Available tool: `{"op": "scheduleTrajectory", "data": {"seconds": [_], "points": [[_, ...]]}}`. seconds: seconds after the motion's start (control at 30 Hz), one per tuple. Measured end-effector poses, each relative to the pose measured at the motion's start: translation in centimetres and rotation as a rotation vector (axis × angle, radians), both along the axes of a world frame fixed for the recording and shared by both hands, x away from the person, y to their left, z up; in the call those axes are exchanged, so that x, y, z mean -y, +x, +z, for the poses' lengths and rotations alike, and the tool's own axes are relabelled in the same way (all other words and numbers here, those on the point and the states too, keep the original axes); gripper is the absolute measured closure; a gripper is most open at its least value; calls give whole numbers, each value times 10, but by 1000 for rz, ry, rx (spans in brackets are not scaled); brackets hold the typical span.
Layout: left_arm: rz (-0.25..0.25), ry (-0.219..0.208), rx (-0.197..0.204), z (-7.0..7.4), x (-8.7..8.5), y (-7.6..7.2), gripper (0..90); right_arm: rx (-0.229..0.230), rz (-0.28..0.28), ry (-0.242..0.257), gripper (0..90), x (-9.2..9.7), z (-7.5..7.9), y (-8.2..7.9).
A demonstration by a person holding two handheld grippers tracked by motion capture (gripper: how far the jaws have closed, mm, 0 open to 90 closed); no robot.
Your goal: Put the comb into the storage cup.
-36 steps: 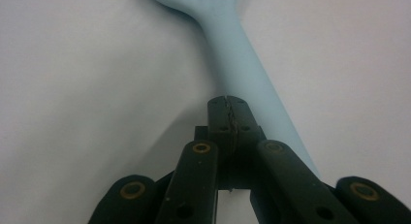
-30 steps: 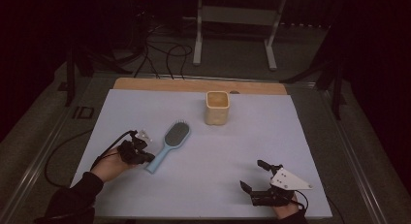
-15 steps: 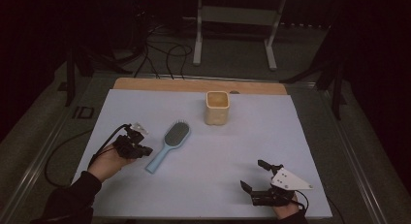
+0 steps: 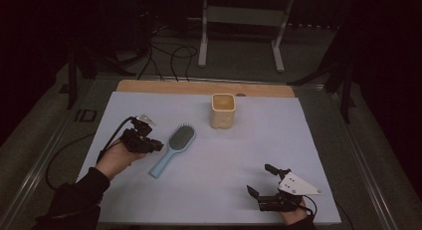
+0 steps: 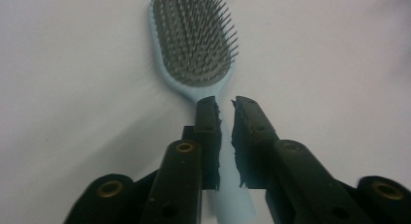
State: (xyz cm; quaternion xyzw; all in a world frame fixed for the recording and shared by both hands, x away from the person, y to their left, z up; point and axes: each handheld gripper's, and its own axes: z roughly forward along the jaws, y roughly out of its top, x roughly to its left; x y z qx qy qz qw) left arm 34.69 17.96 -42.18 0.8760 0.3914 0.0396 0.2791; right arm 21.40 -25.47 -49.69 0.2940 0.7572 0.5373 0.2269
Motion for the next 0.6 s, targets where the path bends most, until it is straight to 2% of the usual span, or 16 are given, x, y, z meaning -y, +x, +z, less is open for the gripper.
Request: {"op": "scheduleTrajectory", "data": {"seconds": [0.3,0.4,0.5,0.6], "points": [[35,12,-10,3,10,6,617,0,1,0,81,0,0,0],[50,14,-22,1,13,8,509,-1,3,-2,81,0,0,0],[60,34,-26,-2,17,10,425,-1,4,-3,81,-1,0,0],[45,40,-36,-5,21,11,321,-2,2,-2,81,0,0,0]]}}
